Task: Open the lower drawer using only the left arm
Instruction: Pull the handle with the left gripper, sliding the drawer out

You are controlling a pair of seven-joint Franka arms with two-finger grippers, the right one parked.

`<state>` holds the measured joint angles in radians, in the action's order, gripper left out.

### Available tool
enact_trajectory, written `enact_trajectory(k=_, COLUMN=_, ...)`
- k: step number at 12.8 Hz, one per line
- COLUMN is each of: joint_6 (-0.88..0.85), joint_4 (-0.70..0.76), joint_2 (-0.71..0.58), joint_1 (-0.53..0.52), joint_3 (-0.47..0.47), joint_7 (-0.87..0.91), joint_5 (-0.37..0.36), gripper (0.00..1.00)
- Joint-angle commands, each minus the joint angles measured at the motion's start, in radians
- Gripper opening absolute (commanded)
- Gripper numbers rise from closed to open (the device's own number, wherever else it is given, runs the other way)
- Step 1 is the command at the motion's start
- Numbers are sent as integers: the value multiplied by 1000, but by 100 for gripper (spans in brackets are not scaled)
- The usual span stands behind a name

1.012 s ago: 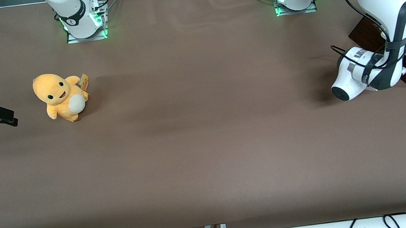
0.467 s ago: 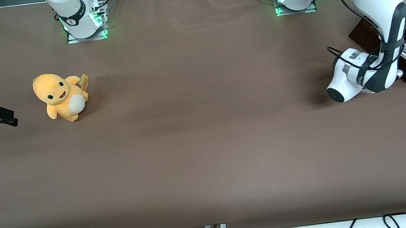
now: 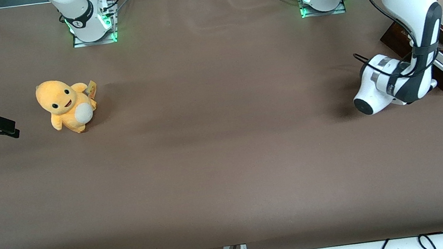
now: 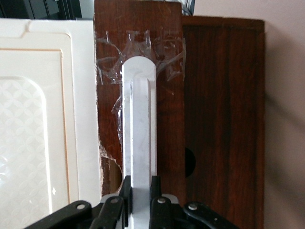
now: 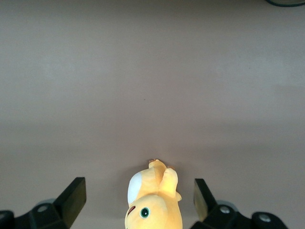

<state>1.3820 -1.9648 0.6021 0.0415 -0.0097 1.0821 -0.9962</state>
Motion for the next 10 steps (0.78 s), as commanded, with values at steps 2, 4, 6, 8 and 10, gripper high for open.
enact_trajectory(k=2, joint_6=-44, joint_4=52, joint_2=15, joint_1=57, joint_3=1, joint_7=-57, joint_5=11, gripper=0)
enact_trajectory(k=4, joint_6=-44, joint_4=60, joint_2=24, joint_1=64, joint_3=1, joint_7=-54, joint_5=14, gripper=0)
enact_trajectory(k=6, joint_6=-61, joint_4=93, joint_2=45, joint_1=75, joint_3=1, joint_7=-54, joint_5=46, gripper=0)
enact_trajectory(k=8, joint_6=-80, joint_4=101, joint_2=56, joint_1=83, joint_3=1, joint_7=-50, joint_5=48, gripper=0)
enact_trajectory(k=10, joint_6=-80, joint_4=110, joint_2=58, joint_1=90, joint_3=1, joint_7=-53, joint_5=56, gripper=0)
